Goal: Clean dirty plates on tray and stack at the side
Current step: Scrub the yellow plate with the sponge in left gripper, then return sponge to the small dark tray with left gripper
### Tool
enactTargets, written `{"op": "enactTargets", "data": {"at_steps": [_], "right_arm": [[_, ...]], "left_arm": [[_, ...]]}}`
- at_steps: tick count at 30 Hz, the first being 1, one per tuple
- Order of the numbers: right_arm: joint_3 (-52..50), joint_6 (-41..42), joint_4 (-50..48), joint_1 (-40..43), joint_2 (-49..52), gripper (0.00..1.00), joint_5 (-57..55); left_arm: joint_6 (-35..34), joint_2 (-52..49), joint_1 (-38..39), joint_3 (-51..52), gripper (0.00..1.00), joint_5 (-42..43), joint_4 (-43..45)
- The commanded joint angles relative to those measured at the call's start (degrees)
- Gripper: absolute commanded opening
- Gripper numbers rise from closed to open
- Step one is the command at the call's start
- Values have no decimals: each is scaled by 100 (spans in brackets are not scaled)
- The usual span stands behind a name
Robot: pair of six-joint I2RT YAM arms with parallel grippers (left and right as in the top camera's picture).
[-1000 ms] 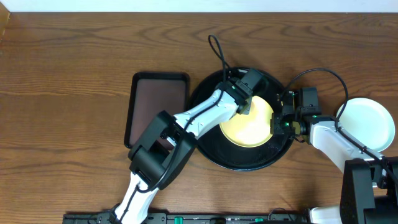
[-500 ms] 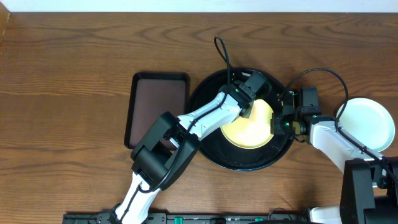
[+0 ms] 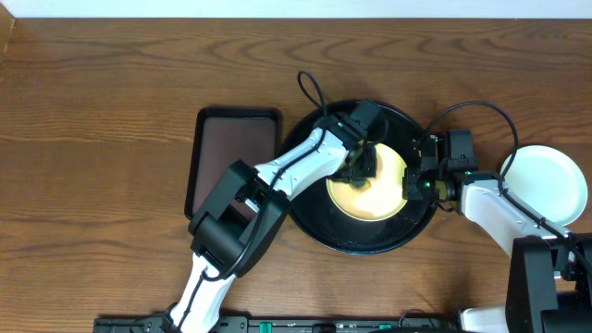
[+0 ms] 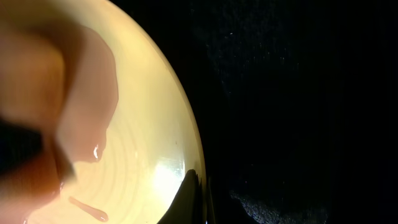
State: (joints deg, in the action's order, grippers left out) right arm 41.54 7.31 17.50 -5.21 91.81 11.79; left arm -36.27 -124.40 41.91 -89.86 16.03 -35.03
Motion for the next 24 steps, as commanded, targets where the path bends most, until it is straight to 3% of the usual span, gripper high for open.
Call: {"op": "enactTargets", "data": {"at_steps": [1,9,19,24], "right_arm": [[-90,-76,109,61,133,1,-531],[-87,-76,94,61,133,1,-531],[-87,-76,94,61,133,1,-531],[-87,-76,92,61,133,1,-531]], "left_arm": [[-461,-109,212,66,7,658,-345],[-568,-109,680,66,7,1338,-544],[-697,-109,374,81,7,-232,-354],[-105,-109,-105,81,7,-909,-413]]}}
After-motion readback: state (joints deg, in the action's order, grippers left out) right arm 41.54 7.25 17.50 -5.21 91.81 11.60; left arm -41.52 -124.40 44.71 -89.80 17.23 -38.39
